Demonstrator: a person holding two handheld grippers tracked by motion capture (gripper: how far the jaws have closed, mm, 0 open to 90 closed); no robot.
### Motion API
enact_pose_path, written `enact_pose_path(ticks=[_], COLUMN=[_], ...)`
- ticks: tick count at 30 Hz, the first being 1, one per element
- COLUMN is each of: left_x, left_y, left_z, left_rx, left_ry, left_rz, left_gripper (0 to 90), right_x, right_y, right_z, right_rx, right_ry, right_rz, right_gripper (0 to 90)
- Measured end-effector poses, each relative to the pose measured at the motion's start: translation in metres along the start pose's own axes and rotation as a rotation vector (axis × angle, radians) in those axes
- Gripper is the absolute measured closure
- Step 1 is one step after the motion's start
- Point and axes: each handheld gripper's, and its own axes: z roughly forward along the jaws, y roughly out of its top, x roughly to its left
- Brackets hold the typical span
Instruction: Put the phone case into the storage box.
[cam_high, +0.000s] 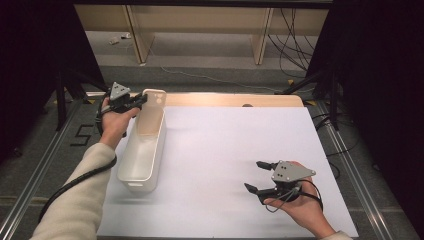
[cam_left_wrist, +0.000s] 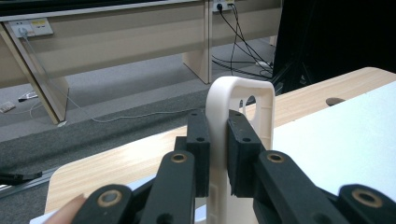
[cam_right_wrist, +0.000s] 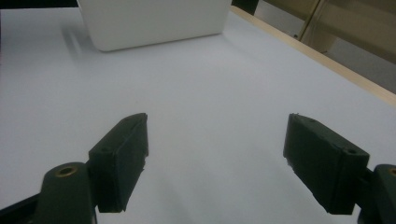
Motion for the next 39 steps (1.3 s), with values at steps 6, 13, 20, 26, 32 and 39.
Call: enact_pose_path(ticks=[6, 13, 20, 26, 32, 39], left_x=[0.0005, 0.0023, 0.0040, 0.0045, 0.0053, 0.0029], left_y=[0.0005, -0.0009, -0.0017, -0.0015, -0.0022, -0.0012], left_z=[0.0007, 0.0018, 0.0031, 0.0045, 0.0064, 0.0098], left_rx=[0.004, 0.021, 0.043, 0.055, 0.083, 0.118], left_ry=[0.002, 0.006, 0.016, 0.021, 0.036, 0.059], left_rz=[-0.006, -0.010, 0.000, 0.006, 0.026, 0.042], left_gripper=[80.5, 79.1, 77.8, 76.6, 73.3, 55.0], right_x=[0.0000, 0.0002, 0.0002, 0.0001, 0.0002, 0.0003], right_y=[0.0000, -0.0001, -0.0003, -0.0004, -0.0007, -0.0008], right_z=[-0.0001, 0.0002, 0.0004, 0.0008, 0.0011, 0.0017], right_rx=[0.000, 0.000, 0.001, 0.000, 0.005, 0.006], right_ry=[0.001, 0.003, 0.004, 0.005, 0.008, 0.009], right_rz=[0.000, 0.001, 0.002, 0.000, 0.003, 0.001], right_gripper=[23.5, 23.5, 23.5, 23.5, 23.5, 23.5])
